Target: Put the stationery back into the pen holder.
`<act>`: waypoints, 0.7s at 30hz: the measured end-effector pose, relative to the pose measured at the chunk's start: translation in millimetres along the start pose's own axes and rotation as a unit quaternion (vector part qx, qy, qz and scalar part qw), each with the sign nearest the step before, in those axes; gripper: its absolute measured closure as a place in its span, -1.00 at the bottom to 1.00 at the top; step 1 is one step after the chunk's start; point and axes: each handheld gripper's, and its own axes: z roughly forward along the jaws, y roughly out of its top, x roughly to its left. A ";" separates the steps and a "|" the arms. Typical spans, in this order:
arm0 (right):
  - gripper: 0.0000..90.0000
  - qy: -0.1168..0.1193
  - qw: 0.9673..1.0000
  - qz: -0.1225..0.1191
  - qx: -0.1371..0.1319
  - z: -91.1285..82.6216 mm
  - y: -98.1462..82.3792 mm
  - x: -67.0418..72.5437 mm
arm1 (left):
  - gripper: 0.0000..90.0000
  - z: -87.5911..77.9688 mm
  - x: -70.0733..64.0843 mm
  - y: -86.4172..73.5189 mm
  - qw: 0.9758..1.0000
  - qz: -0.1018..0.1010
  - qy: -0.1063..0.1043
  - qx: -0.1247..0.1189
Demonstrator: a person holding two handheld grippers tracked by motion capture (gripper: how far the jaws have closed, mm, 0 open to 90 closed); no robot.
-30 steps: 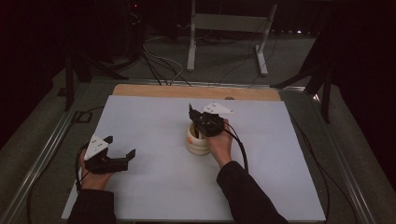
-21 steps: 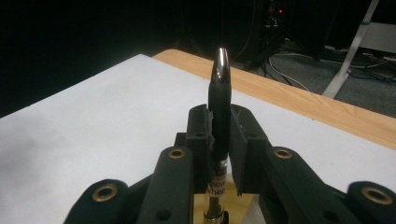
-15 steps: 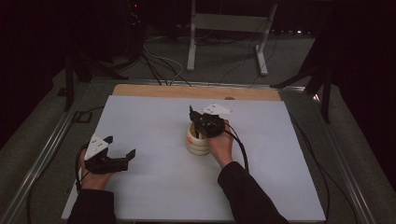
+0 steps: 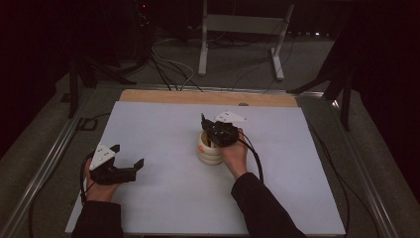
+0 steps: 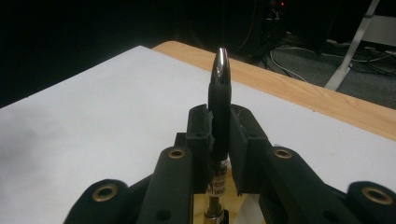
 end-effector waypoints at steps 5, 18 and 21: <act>0.78 0.001 1.000 -0.004 0.004 0.3 -0.5 0.4 | -1.00 0.2 0.0 0.0 1.000 0.000 0.000 0.000; 0.77 0.000 1.000 -0.011 0.022 2.0 -1.7 1.9 | -1.00 0.3 0.1 0.0 1.000 0.001 0.001 0.001; 0.77 0.000 1.000 -0.011 0.025 1.7 -1.2 1.7 | -1.00 0.5 0.1 0.0 1.000 0.002 0.001 0.001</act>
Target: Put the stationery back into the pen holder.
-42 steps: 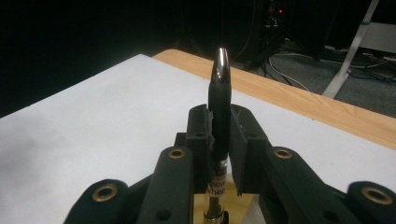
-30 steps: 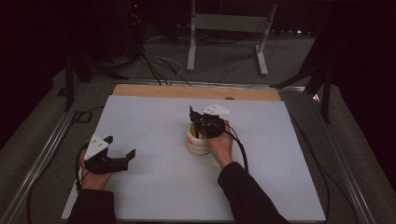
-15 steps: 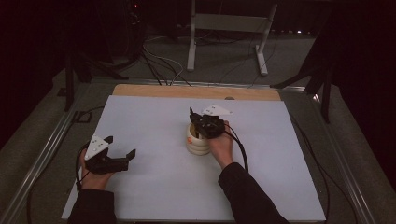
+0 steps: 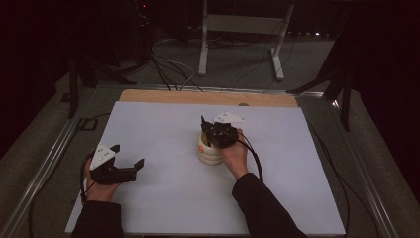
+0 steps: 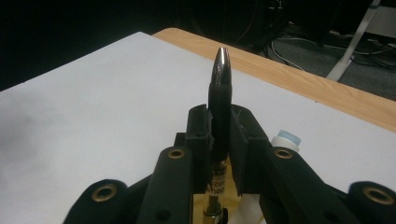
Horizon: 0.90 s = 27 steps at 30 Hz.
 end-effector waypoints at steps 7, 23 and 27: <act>0.77 0.001 1.000 0.000 0.003 0.1 0.2 -0.5 | -1.00 -0.3 0.0 0.0 1.000 -0.001 0.000 -0.001; 0.32 0.013 1.000 -0.009 0.004 2.3 -1.3 1.9 | -1.00 -0.7 0.4 0.1 1.000 -0.002 0.000 -0.002; 0.18 0.015 1.000 -0.012 0.005 2.4 -1.8 2.3 | -1.00 -0.7 0.3 0.2 1.000 -0.002 0.000 -0.002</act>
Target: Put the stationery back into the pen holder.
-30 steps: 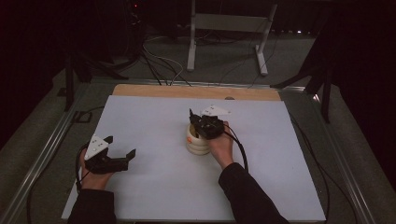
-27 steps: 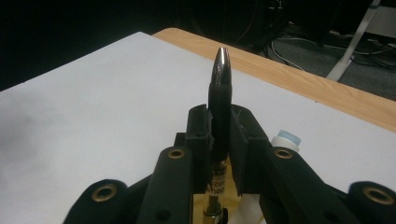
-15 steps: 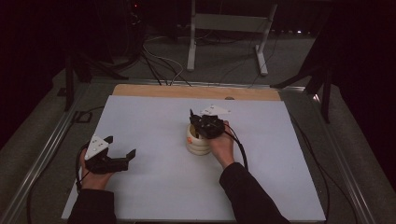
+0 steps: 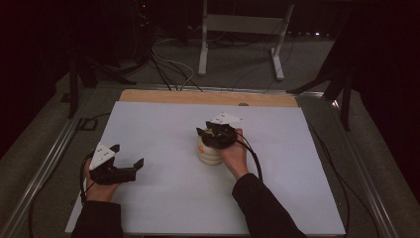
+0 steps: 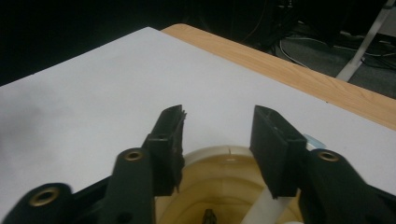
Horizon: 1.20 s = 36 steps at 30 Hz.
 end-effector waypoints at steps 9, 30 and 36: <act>-0.36 0.009 1.000 0.012 0.004 -0.2 1.5 -0.8 | -1.00 0.3 -0.3 -0.1 1.000 0.001 0.000 0.001; -0.99 0.030 1.000 -0.001 0.005 -2.4 4.5 2.4 | -1.00 0.4 -0.2 0.0 1.000 0.000 0.000 0.001; -0.99 0.031 1.000 0.000 0.003 -4.7 6.0 0.9 | -1.00 0.7 -0.3 -0.1 1.000 0.001 0.000 0.002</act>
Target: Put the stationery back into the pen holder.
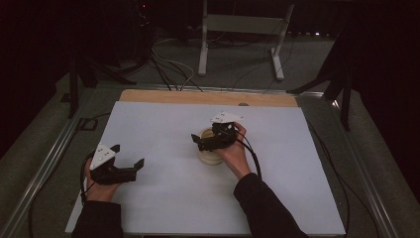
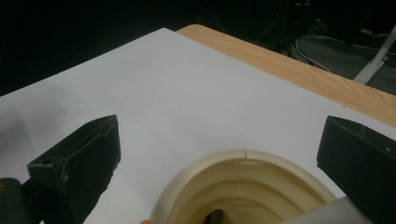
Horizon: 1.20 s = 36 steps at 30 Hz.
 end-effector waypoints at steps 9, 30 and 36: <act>-1.00 0.003 1.000 0.000 0.002 -2.4 1.2 -2.0 | -1.00 0.1 -0.1 0.0 1.000 0.000 0.000 0.000; -0.99 0.006 1.000 0.002 -0.007 -14.5 6.7 -7.2 | -1.00 0.0 -0.3 0.0 1.000 0.000 0.000 0.000; -0.99 0.005 1.000 0.006 -0.009 -17.1 7.0 -10.3 | -1.00 -0.2 -0.2 0.0 1.000 -0.001 0.000 -0.001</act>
